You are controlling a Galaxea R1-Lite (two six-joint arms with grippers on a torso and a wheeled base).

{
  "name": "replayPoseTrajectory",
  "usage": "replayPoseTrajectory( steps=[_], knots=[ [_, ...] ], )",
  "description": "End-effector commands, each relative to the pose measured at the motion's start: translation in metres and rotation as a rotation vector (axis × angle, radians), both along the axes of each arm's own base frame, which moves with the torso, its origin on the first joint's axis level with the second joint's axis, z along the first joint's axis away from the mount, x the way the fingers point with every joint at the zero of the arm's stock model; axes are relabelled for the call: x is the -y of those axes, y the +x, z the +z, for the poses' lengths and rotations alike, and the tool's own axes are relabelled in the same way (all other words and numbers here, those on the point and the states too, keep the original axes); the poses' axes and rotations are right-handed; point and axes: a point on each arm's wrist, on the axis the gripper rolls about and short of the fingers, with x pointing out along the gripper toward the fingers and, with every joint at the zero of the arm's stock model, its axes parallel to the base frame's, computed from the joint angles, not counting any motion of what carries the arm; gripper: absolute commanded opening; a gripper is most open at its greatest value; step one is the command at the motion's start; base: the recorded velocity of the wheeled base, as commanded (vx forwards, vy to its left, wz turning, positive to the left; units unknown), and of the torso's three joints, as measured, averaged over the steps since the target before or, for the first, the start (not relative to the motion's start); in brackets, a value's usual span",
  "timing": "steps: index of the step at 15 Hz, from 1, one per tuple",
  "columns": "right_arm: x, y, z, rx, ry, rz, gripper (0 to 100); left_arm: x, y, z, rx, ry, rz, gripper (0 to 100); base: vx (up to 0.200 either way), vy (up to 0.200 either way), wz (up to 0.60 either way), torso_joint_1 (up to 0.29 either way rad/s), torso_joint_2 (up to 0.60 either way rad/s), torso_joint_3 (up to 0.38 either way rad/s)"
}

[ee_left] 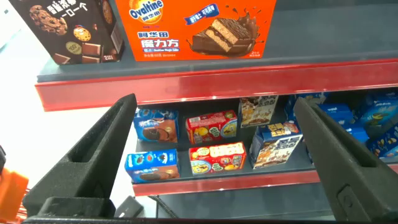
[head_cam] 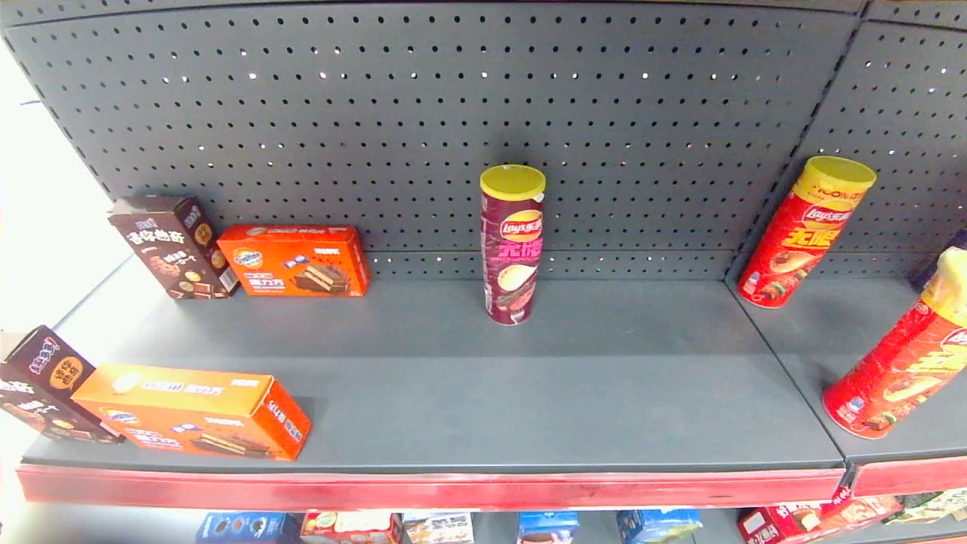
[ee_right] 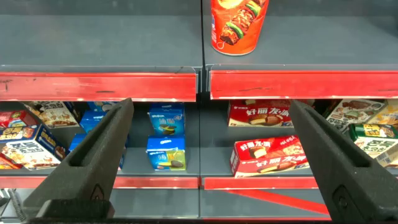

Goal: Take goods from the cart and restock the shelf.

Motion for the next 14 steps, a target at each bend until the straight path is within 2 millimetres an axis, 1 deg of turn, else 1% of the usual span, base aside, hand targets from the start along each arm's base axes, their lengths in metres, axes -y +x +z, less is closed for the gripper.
replayPoseTrajectory(
  steps=[1, 7, 14],
  knots=[
    [0.0, 0.0, 0.0, 0.0, 0.0, 0.0, 100, 0.0, 0.0, 0.0, 0.0, -0.001, 0.0, 100, 0.0, 0.0, 0.0, 0.0, 0.0, 0.0],
    [0.0, 0.0, -0.0001, -0.001, -0.003, 0.0, 100, 0.0, 0.0, -0.0002, -0.001, -0.001, 0.0, 100, 0.0, 0.0, 0.0, 0.0, 0.0, 0.0],
    [0.0, 0.0, -0.0001, -0.001, -0.002, -0.001, 100, 0.0, 0.0, -0.0002, -0.001, 0.001, -0.002, 100, 0.0, 0.0, 0.6, 0.002, 0.01, 0.001]
  ],
)
